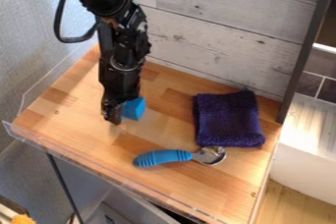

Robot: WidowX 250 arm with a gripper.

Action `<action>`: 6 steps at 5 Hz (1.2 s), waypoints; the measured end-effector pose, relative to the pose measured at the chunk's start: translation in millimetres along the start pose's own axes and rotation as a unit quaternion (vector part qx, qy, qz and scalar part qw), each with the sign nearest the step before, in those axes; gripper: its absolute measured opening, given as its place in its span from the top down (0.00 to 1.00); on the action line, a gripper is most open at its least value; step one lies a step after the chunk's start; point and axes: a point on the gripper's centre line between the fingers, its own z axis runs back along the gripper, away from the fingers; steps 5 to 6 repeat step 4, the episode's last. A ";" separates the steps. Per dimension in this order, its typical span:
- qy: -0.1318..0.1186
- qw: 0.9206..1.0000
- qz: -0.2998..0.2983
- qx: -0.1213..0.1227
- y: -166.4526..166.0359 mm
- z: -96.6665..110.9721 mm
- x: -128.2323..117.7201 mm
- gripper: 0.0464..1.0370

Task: Move the blue object to the middle of the table

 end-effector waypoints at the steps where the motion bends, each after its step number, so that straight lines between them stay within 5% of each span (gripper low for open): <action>1: -0.008 1.000 0.017 -0.011 -1.8 19.9 5.6 0.03; 2: -0.018 0.999 0.024 -0.034 -3.9 42.0 7.7 0.04; 3: -0.043 0.995 0.019 -0.090 -6.7 81.3 4.5 0.04; 4: -0.049 0.990 0.005 -0.129 -3.6 96.8 -5.9 0.04; 6: -0.049 0.990 0.005 -0.129 -3.6 96.8 -5.9 0.04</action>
